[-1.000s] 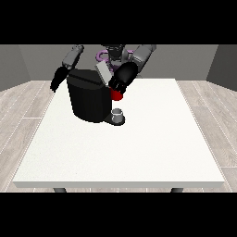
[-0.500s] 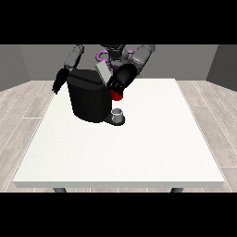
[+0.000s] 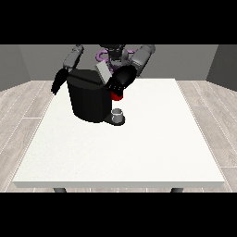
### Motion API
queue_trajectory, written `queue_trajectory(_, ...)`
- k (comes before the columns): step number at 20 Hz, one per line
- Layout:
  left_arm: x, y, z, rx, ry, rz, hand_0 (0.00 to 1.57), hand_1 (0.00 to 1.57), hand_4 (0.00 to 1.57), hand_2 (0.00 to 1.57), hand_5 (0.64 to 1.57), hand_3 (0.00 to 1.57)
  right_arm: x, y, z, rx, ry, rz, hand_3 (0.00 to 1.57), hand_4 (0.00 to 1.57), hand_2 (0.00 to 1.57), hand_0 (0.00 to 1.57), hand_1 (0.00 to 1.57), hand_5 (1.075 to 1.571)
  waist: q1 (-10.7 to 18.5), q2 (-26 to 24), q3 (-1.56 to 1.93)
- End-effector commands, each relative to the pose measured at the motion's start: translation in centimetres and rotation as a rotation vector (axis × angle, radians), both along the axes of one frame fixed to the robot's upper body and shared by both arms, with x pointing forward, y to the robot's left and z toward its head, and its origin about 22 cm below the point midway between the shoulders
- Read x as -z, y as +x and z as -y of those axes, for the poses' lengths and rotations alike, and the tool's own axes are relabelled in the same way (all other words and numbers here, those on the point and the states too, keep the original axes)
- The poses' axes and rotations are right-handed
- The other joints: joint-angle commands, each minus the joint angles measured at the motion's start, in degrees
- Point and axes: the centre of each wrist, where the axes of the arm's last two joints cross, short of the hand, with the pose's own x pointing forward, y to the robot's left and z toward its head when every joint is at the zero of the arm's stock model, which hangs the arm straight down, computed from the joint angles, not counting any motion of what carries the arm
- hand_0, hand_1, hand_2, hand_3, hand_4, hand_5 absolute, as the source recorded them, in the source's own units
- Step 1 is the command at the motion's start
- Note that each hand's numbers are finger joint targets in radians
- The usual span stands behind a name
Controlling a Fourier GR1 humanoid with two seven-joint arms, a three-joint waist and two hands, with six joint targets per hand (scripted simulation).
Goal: Insert the coffee pod into the coffee machine and close the lid
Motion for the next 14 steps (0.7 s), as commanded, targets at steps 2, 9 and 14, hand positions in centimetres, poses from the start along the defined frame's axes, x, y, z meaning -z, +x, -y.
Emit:
queue_trajectory(2, -3.5, -0.7, -1.5, -0.03, 0.047, 0.077, 0.92, 0.92, 0.0, 0.98, 1.571, 0.69, -2.2, 0.8, -0.4, -0.013, -0.026, 0.052, 0.0, 0.22, 0.0, 0.0, 0.0, 1.571, -0.7, 2.7, -0.08)
queue_trajectory(9, 1.1, 0.2, 0.5, -0.054, 0.068, 0.055, 0.0, 0.0, 0.0, 0.62, 1.571, 0.49, 0.9, -0.1, 1.1, -0.007, -0.019, -0.046, 0.0, 0.11, 0.0, 0.0, 0.0, 1.571, -0.4, -0.1, -0.08)
queue_trajectory(14, -0.5, 0.0, 0.9, -0.027, 0.092, 0.082, 0.0, 0.0, 0.0, 0.53, 1.571, 0.45, 1.9, 0.0, -0.7, 0.048, -0.009, -0.022, 0.0, 0.15, 0.0, 0.0, 0.0, 1.571, 1.8, 0.6, -0.07)
